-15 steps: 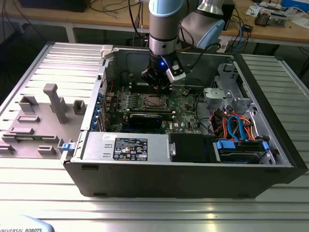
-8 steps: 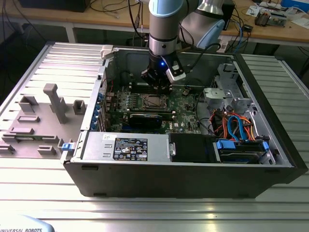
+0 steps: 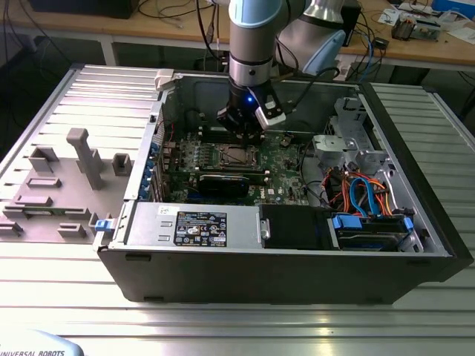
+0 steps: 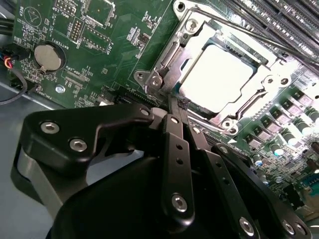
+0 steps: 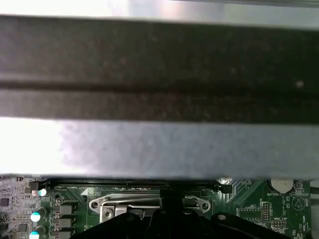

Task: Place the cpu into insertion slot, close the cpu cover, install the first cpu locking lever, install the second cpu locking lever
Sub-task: 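Install the second cpu locking lever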

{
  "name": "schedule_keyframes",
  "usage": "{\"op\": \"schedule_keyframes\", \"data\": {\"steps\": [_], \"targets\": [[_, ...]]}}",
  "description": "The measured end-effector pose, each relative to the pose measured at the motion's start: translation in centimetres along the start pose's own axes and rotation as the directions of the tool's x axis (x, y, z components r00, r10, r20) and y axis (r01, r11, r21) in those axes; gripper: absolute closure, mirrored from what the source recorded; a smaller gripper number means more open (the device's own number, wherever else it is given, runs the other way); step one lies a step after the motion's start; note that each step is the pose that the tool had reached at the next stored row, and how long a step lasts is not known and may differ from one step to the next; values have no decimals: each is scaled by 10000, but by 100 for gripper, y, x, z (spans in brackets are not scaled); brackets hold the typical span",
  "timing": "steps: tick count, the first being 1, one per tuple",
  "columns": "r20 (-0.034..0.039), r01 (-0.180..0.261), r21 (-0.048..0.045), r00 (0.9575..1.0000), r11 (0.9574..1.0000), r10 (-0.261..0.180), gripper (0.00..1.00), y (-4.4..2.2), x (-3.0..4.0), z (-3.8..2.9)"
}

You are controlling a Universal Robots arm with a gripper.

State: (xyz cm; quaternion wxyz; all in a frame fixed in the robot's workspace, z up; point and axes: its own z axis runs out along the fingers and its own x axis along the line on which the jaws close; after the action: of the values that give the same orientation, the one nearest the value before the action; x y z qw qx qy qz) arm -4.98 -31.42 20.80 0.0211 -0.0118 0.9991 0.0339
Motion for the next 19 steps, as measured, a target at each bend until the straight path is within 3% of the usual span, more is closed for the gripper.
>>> {"op": "schedule_keyframes", "data": {"steps": [2,4,9,14,19], "targets": [[2,1,-1,10000,10000,-1,89,6,-4,-90],[2,1,-2,10000,10000,-1,89,9,-6,-126],[1,2,-1,10000,10000,-2,89,-22,-6,-130],[1,2,-1,10000,10000,-2,89,-96,-4,-134],[1,1,-1,10000,10000,-1,89,-106,-4,-135]]}}
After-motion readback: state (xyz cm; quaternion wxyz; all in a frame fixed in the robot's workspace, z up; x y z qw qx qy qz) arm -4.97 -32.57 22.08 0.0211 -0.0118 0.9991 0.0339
